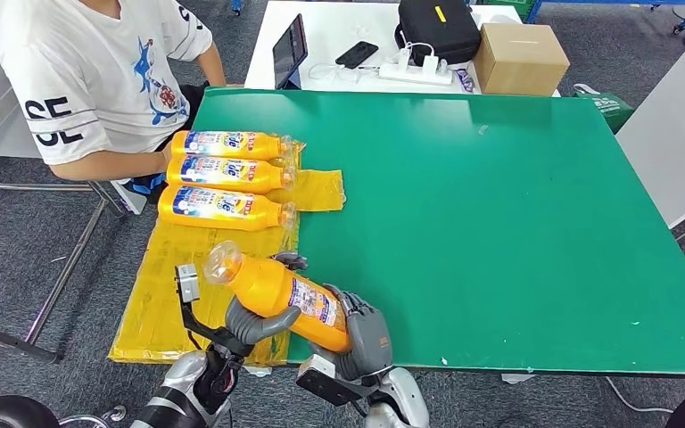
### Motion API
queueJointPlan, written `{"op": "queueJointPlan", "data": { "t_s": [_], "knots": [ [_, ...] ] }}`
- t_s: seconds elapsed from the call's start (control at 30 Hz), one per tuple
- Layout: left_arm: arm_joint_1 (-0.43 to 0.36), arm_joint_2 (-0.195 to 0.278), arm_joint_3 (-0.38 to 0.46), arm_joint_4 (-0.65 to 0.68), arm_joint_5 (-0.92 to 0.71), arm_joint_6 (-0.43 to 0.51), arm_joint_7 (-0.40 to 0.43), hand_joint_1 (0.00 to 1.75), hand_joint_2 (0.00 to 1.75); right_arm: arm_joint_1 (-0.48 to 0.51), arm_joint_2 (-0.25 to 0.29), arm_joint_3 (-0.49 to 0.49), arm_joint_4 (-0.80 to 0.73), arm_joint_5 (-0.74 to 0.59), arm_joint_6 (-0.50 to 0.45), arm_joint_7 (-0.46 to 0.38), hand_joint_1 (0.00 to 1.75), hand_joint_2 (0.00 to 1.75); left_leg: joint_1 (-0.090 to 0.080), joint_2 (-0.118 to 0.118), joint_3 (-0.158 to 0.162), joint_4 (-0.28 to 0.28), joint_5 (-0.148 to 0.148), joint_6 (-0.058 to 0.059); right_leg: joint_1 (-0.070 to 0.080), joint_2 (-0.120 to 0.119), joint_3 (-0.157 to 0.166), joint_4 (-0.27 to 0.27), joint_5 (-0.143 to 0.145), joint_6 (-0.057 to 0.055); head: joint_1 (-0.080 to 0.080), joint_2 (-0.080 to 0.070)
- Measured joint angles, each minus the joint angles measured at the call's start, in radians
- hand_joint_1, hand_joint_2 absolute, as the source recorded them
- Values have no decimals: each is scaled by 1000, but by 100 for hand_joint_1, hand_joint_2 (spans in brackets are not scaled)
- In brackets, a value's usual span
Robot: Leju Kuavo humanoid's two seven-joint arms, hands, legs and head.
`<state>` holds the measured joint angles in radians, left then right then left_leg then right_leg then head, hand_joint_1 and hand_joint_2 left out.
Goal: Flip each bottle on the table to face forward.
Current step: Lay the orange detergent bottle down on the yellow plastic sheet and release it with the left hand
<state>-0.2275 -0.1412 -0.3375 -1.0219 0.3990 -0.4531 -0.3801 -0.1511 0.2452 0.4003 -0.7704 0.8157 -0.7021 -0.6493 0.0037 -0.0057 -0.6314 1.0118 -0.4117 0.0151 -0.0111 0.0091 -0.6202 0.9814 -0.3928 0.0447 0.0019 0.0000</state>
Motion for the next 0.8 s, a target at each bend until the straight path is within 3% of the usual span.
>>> {"op": "queueJointPlan", "data": {
  "t_s": [0.07,0.1,0.2,0.23,0.47,0.67,0.8],
  "knots": [
    [0,2,-2,2,1,5,2,175,175,-1,10,-24,8,23,0,0,161,175,0,0,0,0,0,0,0,0,0,0,0,0,0,0],
    [-1,2,-2,3,1,6,3,175,175,-1,15,-33,11,29,-1,-1,119,175,0,0,0,0,0,0,0,0,0,0,0,0,0,0],
    [-4,2,-4,4,1,9,6,175,175,-1,26,-51,19,30,-1,-5,0,44,0,0,0,0,0,0,0,0,0,0,0,0,0,0],
    [-7,2,-5,4,1,9,7,175,175,-1,29,-55,23,25,-1,-10,0,0,0,0,0,0,0,0,0,0,0,0,0,0,0,0],
    [-14,1,-22,4,21,29,17,175,175,-3,48,-50,45,-102,67,-44,0,0,0,0,-1,0,0,0,0,0,0,0,0,0,0,0],
    [-22,-5,-2,-3,58,90,17,175,175,1,35,10,9,-257,187,-46,0,0,0,0,-1,0,0,0,0,0,0,0,0,0,0,0],
    [-29,-9,21,-16,62,111,17,175,175,4,23,39,-23,-283,214,-47,0,0,0,0,-1,0,0,0,0,0,0,0,0,0,0,0]
  ]
}}
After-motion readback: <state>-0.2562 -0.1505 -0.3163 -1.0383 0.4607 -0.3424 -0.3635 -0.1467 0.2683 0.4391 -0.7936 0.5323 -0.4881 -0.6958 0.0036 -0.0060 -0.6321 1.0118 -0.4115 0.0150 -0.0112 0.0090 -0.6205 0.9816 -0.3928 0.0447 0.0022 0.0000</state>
